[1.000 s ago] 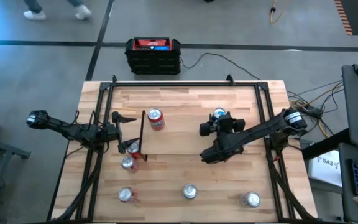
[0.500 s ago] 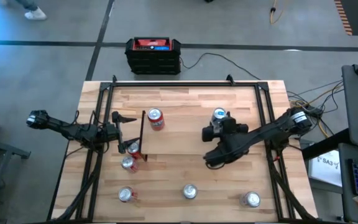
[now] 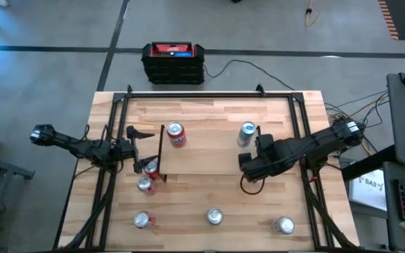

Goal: Place canned beverage on shelf
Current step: Put the blue soda can on the shelf aligned with the other blue soda can

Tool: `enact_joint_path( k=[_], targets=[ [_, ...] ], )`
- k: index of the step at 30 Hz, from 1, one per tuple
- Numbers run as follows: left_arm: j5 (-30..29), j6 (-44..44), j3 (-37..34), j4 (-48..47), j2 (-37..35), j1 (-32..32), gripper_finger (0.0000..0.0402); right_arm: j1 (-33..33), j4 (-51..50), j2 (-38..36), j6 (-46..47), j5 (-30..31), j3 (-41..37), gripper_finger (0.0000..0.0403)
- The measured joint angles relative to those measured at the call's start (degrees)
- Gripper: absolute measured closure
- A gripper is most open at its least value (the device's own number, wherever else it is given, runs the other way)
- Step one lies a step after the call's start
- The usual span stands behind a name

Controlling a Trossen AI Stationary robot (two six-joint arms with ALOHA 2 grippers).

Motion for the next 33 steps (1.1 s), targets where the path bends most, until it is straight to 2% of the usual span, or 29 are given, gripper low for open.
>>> enact_joint_path(
  k=[6,9,14,20,25,33],
  targets=[
    [0.0,0.0,0.0,0.01,0.0,0.02,0.0002,0.0,0.03,-2.09,-0.01,-9.95,0.06,0.0019],
    [0.0,-0.01,0.0,-0.01,0.0,0.02,0.0002,0.13,0.09,-3.03,0.57,-12.78,-0.22,0.0019],
    [0.0,-0.01,0.0,0.0,0.0,-0.01,0.0002,0.37,0.02,-6.14,0.83,-12.84,-3.31,0.0019],
    [0.0,0.0,0.0,-0.01,0.0,0.01,0.0002,0.37,-0.05,-12.63,7.04,-12.83,-10.1,0.0019],
    [0.0,-0.01,0.0,0.02,0.0,-0.01,0.0002,0.26,-0.1,-17.18,8.69,-12.0,-15.29,0.0019],
    [0.0,0.0,0.0,0.02,-0.01,0.01,0.0002,-0.14,0.04,-15.5,8.3,-7.78,-20.04,0.0019]
  ],
)
